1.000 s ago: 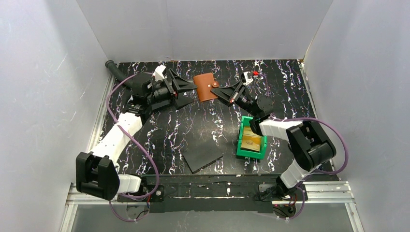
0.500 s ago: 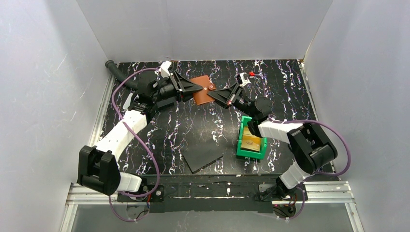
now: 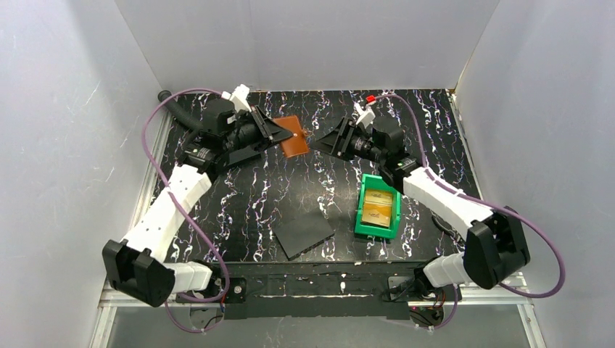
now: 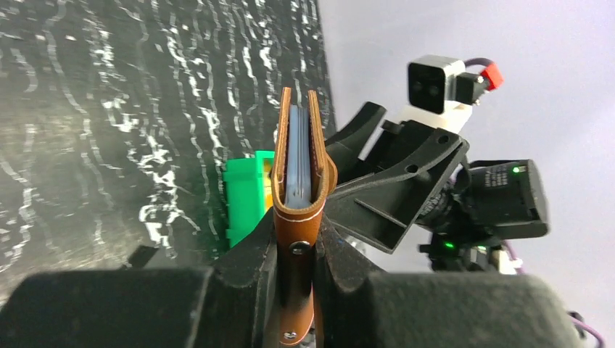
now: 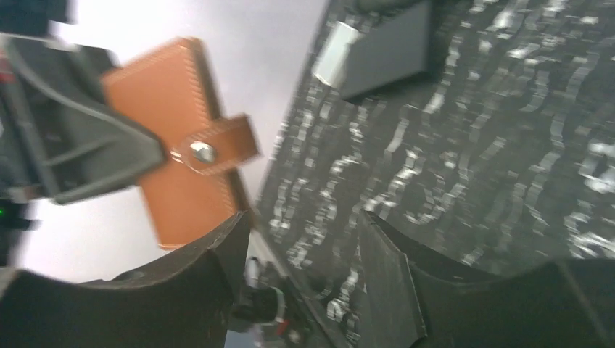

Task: Put the credit cards into the card holder
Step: Close the card holder at the center of the board.

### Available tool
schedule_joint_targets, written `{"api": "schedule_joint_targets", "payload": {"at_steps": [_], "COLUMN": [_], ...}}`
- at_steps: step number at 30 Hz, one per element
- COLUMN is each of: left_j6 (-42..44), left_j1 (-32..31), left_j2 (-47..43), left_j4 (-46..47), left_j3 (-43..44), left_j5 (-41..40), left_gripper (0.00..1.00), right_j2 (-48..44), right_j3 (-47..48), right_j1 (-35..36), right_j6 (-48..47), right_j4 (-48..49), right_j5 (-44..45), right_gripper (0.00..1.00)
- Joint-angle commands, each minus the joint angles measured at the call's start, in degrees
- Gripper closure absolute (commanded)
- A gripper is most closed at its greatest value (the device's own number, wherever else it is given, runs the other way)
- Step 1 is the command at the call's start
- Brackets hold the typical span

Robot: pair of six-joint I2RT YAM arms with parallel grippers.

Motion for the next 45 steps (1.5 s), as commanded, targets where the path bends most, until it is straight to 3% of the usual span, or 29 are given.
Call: {"api": "schedule_joint_targets", "payload": {"at_steps": [1,5,9,18,23,31,35,38,45], "left_j6": [7.4,6.5,5.9,5.2,5.2,5.2,5.3,5.4,5.4], "left_j1": [-0.2,-0.2,-0.3,-1.3,-1.5,-1.6,-1.6,-1.6,-1.6], "left_j2": [-3.2,-2.2,0.1,1.2,1.1,1.1,1.1,0.9,0.7], "left_j4": [-10.9,-12.3,-14.2,-15.5,-15.7,-15.6,-15.7,-15.6,-15.6], "left_j3": [3.2,3.7,5.2,5.8,5.6,5.4,5.2,5.2,5.0], "left_j5": [-8.1,-7.9,-7.1,-7.2,-7.2,-6.6,-6.3,-6.2,-6.1], "left_gripper": [1.00,1.00,1.00,1.00,1.00,1.00,1.00,1.00,1.00], "right_j2": [-3.5,-2.0,3.0,9.3,10.9,11.1,10.0,9.3,7.5], "right_j3": [5.3,13.8,23.3,31.5,32.9,32.3,30.5,29.1,26.9], "right_j1": [0.3,1.8,6.5,16.1,18.1,18.2,18.1,17.3,15.9], "right_j6": [-20.6,-25.4,-27.9,-29.5,-31.1,-31.3,-30.7,-29.5,-28.5], "right_j4": [-26.7,-31.3,-37.0,-40.7,-41.9,-40.4,-39.0,-37.6,-35.0], "right_j5": [7.4,11.1,16.3,31.2,36.3,37.4,37.9,35.4,33.6], "right_gripper": [0.34,0.37,0.53,0.59,0.58,0.57,0.51,0.60,0.97]}}
